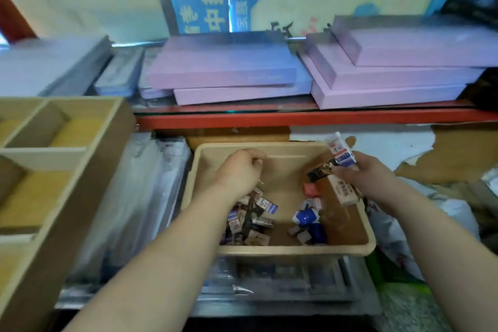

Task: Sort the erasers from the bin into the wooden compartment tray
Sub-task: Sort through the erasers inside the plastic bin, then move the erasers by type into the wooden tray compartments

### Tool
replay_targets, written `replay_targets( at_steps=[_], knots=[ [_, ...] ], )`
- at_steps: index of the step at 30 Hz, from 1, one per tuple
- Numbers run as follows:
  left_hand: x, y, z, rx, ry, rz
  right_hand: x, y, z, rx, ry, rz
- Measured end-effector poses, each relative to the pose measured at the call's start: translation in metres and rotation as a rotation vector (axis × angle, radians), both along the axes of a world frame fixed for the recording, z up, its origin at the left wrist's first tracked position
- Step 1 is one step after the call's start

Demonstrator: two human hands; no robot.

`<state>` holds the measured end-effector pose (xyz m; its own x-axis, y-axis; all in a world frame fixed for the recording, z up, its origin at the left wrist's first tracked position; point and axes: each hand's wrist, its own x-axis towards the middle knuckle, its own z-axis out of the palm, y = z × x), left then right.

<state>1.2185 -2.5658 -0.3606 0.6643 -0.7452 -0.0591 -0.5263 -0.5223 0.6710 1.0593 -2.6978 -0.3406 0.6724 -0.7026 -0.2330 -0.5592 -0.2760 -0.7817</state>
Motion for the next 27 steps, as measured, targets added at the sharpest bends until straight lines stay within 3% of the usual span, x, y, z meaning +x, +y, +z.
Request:
replay_targets(
  at_steps=[4, 11, 16, 27],
  knots=[
    [-0.042, 0.072, 0.048, -0.151, -0.175, 0.031, -0.002, 0.036, 0.033, 0.027, -0.082, 0.053],
    [-0.073, 0.231, 0.101, -0.325, -0.69, 0.123, 0.028, 0.108, 0.089, 0.002, -0.276, 0.242],
    [-0.049, 0.328, 0.078, -0.22, -0.691, 0.555, 0.072, 0.174, 0.116, 0.142, -0.368, 0.364],
    [-0.039, 0.333, 0.056, -0.317, -0.752, 0.628, 0.128, 0.286, 0.127, 0.001, -0.237, 0.816]
  ],
)
